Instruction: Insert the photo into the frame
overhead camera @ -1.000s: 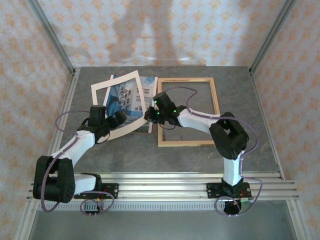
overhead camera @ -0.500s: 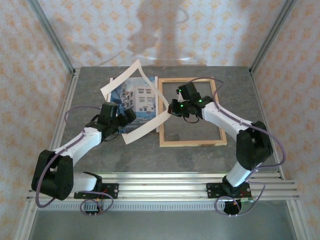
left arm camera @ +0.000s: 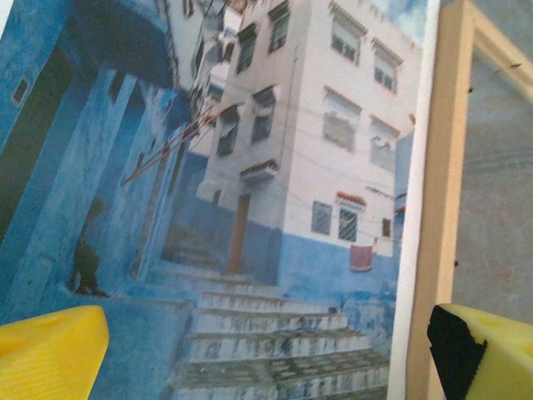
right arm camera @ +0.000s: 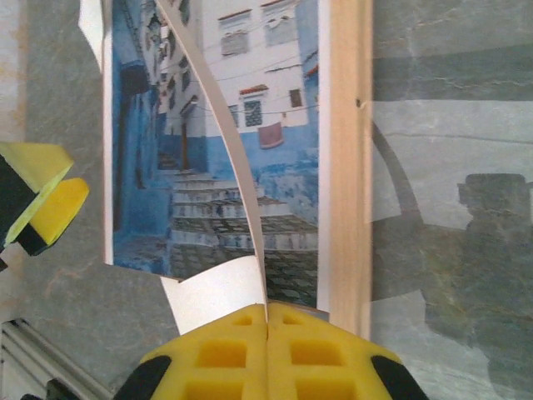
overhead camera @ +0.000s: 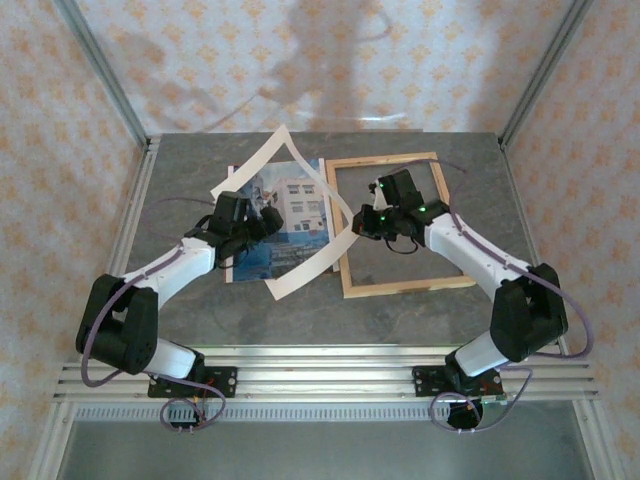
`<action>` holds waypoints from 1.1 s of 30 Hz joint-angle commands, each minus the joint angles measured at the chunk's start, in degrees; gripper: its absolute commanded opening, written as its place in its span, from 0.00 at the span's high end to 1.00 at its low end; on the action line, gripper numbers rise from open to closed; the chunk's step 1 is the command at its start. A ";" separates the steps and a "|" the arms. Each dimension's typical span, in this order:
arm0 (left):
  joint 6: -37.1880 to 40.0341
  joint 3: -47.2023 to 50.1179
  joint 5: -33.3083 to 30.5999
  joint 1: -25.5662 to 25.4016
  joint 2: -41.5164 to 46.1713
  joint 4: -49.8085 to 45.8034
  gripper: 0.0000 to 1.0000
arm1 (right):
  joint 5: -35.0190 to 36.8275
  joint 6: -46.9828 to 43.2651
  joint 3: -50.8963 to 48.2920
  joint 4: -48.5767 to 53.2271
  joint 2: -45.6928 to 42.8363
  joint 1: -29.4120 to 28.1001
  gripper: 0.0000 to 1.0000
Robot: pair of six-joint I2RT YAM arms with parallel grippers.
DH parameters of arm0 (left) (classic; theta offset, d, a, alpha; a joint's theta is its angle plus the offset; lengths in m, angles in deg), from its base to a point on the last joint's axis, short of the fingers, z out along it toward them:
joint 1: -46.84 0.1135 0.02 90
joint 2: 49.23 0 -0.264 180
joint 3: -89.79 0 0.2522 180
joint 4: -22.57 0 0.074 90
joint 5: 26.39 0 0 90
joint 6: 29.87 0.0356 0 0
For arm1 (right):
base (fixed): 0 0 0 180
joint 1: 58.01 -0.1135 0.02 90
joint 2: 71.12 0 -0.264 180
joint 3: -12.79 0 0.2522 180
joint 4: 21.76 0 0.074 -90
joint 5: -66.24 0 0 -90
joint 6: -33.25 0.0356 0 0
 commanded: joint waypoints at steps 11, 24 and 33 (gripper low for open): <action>2.52 3.40 -3.00 8.45 8.55 -5.66 0.00 | -9.42 2.82 6.81 -7.39 11.32 -7.80 1.00; 7.79 7.76 -12.34 17.34 5.90 -10.77 0.00 | -5.56 1.81 3.51 -7.45 12.27 -7.91 0.90; 7.25 7.94 -8.96 17.61 0.61 -7.22 0.00 | -5.25 2.87 -1.14 -14.64 14.44 -7.55 0.50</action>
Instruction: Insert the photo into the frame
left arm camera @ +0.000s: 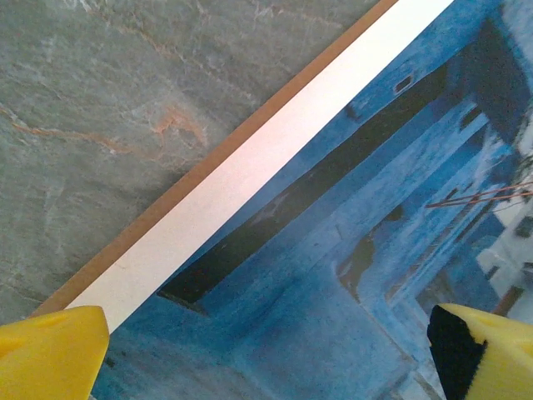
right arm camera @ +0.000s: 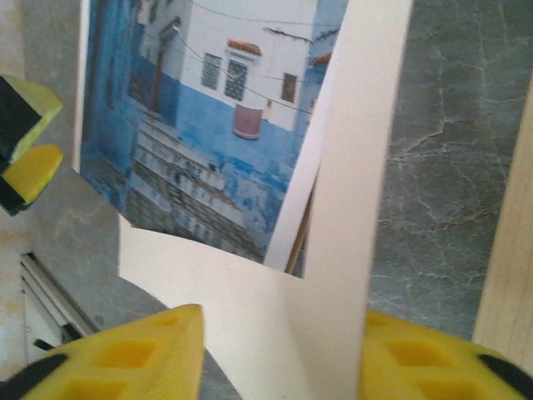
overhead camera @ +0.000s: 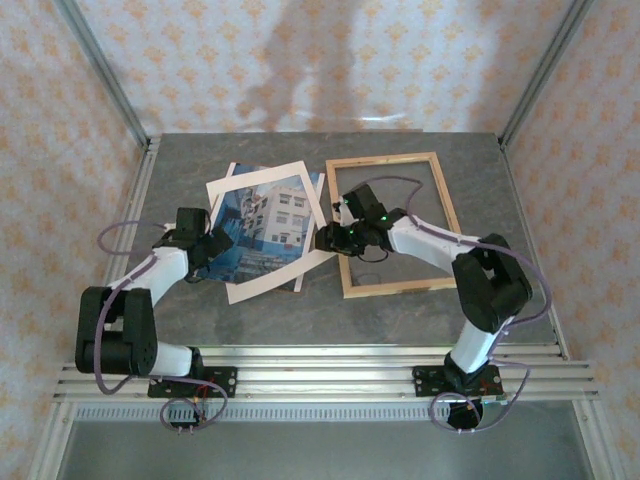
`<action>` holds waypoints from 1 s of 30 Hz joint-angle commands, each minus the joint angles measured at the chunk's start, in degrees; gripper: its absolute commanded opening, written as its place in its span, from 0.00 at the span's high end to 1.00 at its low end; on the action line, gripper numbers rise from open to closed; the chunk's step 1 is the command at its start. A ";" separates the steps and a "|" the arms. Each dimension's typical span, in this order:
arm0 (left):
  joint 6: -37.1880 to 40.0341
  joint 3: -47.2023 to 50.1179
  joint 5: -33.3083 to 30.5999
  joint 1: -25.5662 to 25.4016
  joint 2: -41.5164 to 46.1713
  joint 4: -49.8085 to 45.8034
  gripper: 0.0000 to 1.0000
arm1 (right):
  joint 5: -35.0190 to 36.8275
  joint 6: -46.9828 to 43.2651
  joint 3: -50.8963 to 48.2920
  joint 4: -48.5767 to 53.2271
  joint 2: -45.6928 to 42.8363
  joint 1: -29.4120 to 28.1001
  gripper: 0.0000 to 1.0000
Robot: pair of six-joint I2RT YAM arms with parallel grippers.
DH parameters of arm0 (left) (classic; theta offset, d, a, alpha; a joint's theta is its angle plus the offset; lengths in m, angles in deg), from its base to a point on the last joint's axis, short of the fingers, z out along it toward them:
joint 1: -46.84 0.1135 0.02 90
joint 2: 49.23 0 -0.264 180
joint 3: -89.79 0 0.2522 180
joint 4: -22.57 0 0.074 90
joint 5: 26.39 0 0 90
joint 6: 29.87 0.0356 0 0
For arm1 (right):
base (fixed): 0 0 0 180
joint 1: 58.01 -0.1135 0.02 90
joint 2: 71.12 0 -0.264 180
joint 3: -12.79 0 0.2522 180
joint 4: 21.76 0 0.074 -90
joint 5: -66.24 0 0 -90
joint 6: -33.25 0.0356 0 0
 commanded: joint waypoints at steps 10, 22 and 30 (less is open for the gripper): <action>2.51 -0.46 -0.78 0.25 -4.80 1.36 0.00 | -1.64 -0.83 4.55 -7.49 9.21 2.82 0.37; 2.87 -0.46 0.67 1.08 -5.97 1.84 0.01 | -3.39 -6.16 21.02 -1.24 20.17 4.44 0.36; 2.56 -0.68 1.12 1.25 -3.73 -0.06 0.00 | -5.03 -5.32 28.48 1.07 24.75 4.59 0.74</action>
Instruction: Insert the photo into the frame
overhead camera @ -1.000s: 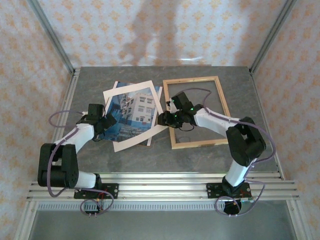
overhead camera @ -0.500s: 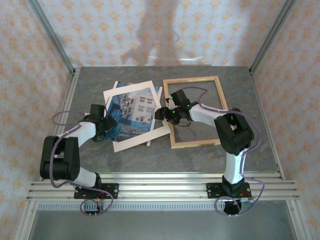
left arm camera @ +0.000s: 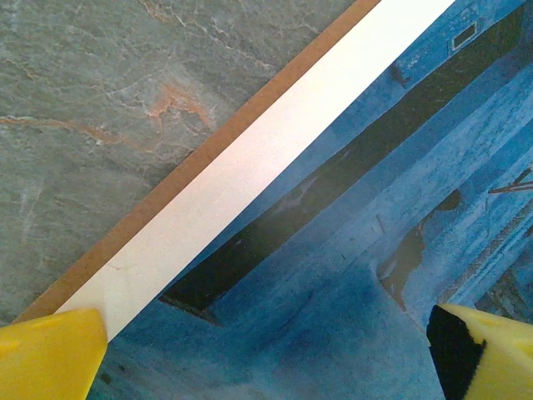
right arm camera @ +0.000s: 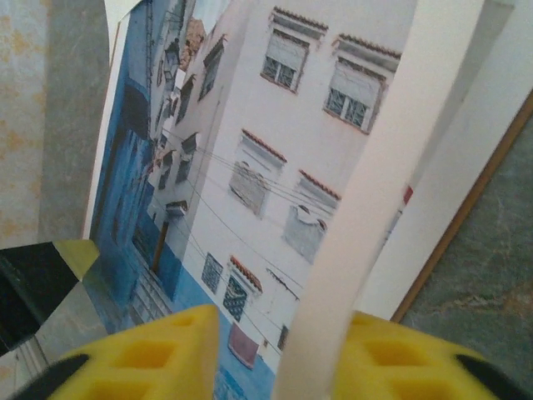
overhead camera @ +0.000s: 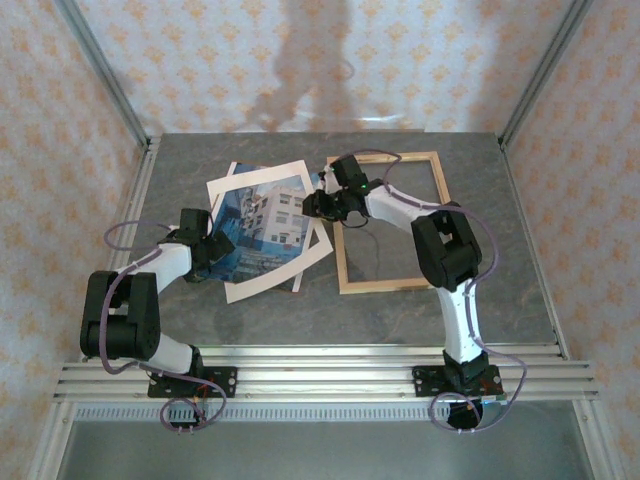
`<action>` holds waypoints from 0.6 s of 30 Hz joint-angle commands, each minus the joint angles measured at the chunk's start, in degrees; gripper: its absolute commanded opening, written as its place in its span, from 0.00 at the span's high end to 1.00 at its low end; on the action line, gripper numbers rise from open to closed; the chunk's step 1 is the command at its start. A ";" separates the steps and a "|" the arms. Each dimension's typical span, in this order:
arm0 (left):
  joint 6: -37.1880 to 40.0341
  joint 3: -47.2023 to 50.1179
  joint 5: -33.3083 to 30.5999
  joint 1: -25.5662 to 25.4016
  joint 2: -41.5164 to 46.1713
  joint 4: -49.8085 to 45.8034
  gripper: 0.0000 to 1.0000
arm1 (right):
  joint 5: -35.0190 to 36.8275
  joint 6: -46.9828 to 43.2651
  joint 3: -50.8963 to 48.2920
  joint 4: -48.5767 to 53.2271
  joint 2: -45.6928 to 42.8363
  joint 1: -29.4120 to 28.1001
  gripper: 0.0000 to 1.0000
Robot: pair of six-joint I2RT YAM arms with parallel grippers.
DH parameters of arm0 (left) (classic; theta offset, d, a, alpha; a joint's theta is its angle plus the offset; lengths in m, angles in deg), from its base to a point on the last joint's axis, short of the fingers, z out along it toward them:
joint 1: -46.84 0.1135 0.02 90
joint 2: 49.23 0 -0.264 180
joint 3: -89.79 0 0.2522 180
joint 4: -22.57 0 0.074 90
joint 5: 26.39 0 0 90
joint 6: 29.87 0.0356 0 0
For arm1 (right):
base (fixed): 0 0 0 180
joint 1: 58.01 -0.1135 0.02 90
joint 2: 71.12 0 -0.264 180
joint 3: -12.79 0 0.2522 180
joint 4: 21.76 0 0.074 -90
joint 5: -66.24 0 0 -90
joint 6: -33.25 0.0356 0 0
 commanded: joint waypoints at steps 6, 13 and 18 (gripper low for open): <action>-0.50 0.37 2.37 2.92 4.75 -0.58 0.00 | -3.14 2.25 -0.73 -1.14 0.40 -0.87 0.91; 0.53 -0.03 2.43 3.85 1.30 0.79 0.00 | -2.04 1.61 -2.73 -2.14 -1.43 -1.97 0.91; 0.83 0.22 2.22 3.90 -0.28 1.02 0.00 | -3.23 1.63 -2.65 -3.05 -1.60 -2.57 0.91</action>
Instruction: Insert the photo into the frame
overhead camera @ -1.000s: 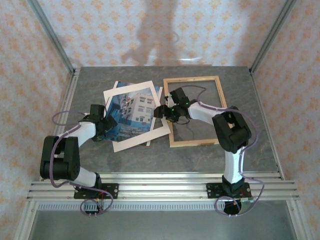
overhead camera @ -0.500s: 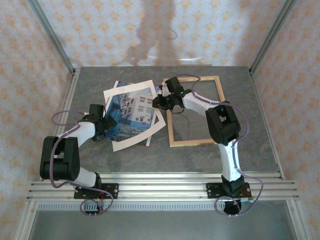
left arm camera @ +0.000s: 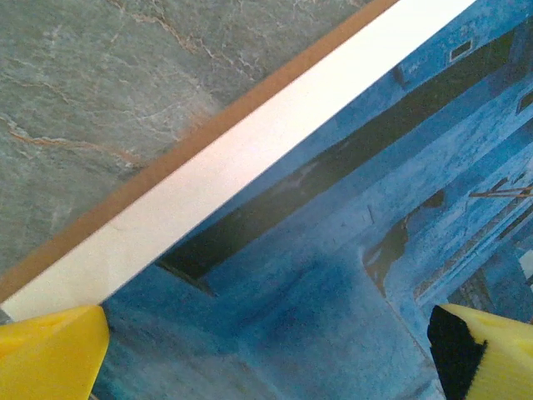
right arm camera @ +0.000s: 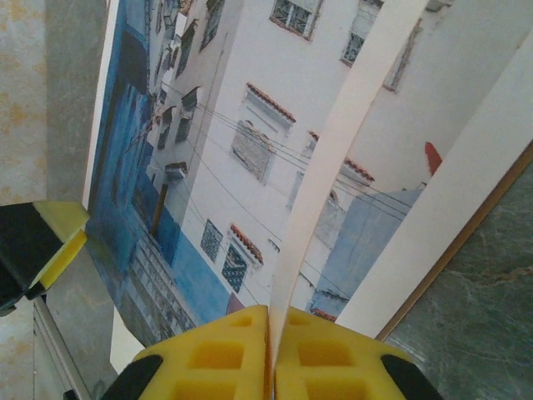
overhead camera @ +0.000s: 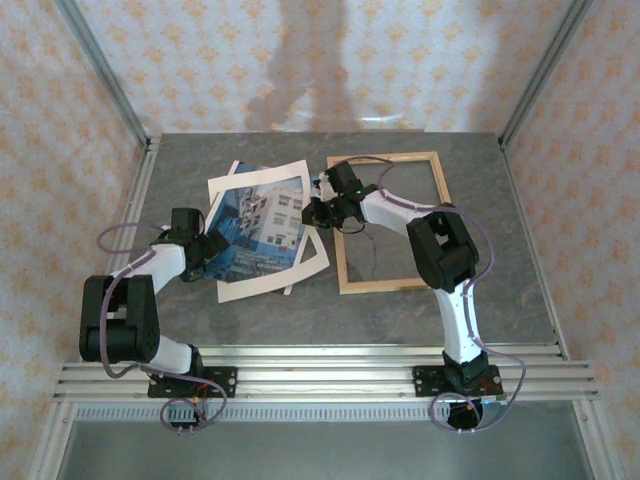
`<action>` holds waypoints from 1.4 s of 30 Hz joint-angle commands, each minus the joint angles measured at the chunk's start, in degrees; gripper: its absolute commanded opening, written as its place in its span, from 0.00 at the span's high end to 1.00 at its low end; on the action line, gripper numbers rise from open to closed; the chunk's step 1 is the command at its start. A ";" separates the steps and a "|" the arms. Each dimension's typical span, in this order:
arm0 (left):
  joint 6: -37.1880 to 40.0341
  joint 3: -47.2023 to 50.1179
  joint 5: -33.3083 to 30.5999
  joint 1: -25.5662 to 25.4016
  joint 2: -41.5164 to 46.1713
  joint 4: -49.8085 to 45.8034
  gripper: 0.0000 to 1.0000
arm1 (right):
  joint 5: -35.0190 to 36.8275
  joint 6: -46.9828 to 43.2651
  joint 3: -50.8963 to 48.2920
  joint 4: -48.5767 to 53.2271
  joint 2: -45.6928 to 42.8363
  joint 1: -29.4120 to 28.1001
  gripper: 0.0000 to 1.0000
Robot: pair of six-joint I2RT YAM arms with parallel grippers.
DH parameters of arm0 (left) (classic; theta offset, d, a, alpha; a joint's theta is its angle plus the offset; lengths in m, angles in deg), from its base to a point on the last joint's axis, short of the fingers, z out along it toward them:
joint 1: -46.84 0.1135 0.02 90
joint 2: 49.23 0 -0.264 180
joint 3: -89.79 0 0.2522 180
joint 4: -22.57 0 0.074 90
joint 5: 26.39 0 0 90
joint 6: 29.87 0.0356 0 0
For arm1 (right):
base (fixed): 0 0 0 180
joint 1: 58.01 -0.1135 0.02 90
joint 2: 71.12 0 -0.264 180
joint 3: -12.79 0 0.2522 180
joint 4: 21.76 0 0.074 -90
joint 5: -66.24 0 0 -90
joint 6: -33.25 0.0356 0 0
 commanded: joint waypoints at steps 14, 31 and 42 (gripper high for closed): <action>-5.28 1.91 12.86 -4.34 -0.38 6.25 0.00 | -0.66 2.70 -3.08 -7.56 -2.08 -3.02 0.91; -4.27 -0.40 -3.59 8.74 4.79 3.99 0.00 | 1.88 -1.78 -2.75 -1.42 -5.10 -0.99 0.91; -3.21 -3.75 1.66 10.19 -5.69 7.71 0.00 | 0.35 -0.97 -3.01 -3.19 -4.49 -1.02 0.91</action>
